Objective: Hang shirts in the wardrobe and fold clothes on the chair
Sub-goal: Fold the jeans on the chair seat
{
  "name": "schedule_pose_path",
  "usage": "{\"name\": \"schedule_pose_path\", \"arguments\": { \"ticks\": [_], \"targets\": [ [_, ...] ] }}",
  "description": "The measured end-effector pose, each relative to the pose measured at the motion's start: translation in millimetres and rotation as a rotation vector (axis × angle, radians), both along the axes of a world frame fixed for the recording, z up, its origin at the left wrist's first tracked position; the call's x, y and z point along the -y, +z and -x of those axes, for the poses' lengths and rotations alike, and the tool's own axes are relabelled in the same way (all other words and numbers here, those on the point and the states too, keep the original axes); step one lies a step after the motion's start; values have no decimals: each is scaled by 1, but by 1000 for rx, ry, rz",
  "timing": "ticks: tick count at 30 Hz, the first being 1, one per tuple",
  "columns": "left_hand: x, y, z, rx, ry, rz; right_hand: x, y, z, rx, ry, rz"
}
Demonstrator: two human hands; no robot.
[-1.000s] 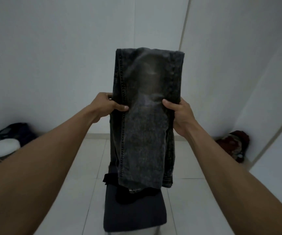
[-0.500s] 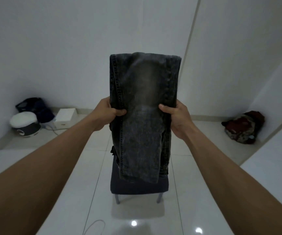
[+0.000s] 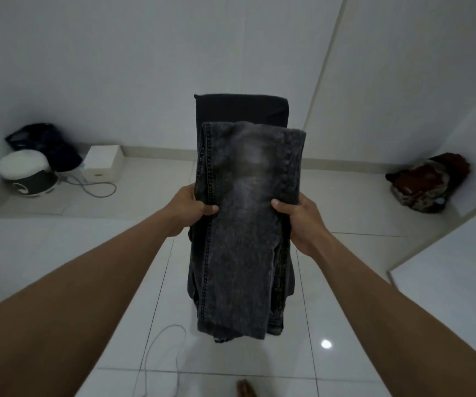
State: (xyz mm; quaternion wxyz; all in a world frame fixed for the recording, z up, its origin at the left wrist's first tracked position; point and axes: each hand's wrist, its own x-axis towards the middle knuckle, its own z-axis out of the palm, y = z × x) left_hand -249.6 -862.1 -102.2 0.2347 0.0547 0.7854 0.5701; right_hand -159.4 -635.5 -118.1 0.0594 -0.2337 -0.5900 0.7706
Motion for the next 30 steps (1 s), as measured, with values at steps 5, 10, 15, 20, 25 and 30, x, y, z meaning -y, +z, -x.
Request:
{"name": "schedule_pose_path", "arguments": {
  "ticks": [5, 10, 15, 20, 25, 30],
  "targets": [
    [-22, -100, 56, 84, 49, 47, -21, -91, 59, 110, 5, -21],
    [-49, -178, 122, 84, 79, 173, -51, -159, 126, 195, 62, -174],
    [-73, -210, 182, -100, 80, 424, -76, -192, 195, 251, 47, -414],
    [-76, -214, 208, -3, 45, 397, -70, -200, 220, 239, -16, -40],
    [-51, -221, 208, 385, 64, -12, -61, -211, 204, 156, -61, 239],
    [-34, -241, 186, 603, 214, -410, -75, -218, 182, 99, -34, 368]
  ]
}}
